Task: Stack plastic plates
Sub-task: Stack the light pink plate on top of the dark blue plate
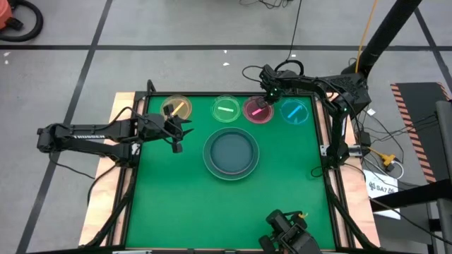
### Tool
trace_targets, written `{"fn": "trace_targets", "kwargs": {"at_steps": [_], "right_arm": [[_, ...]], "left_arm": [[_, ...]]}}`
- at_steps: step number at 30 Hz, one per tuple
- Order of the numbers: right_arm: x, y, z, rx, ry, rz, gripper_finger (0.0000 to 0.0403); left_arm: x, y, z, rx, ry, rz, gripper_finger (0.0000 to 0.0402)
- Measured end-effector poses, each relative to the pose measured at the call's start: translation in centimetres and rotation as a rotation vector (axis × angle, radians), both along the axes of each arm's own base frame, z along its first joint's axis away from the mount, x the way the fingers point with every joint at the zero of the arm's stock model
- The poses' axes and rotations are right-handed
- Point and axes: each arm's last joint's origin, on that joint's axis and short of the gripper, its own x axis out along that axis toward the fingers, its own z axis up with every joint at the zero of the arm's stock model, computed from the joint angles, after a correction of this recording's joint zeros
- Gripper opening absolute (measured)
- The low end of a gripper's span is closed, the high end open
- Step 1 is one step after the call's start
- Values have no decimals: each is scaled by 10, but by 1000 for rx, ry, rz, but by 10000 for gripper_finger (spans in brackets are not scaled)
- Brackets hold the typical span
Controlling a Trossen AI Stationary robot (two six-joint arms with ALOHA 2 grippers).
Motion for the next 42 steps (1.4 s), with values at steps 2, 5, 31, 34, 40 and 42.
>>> {"fn": "trace_targets", "kwargs": {"at_steps": [2, 5, 31, 34, 40, 42], "right_arm": [[0, 0, 0, 0, 0, 0, 9], [0, 0, 0, 0, 0, 0, 9], [-9, 13, 37, 12, -48, 17, 2], [-13, 22, 55, 34, -99, 25, 1], [-21, 45, 95, 24, -158, 29, 1], [-24, 55, 108, 13, -173, 30, 1]], "left_arm": [[0, 0, 0, 0, 0, 0, 149], [0, 0, 0, 0, 0, 0, 149], [0, 0, 0, 11, 5, -5, 149], [0, 0, 0, 11, 5, -5, 149], [0, 0, 0, 11, 3, -6, 149], [0, 0, 0, 12, 1, -6, 149]]}}
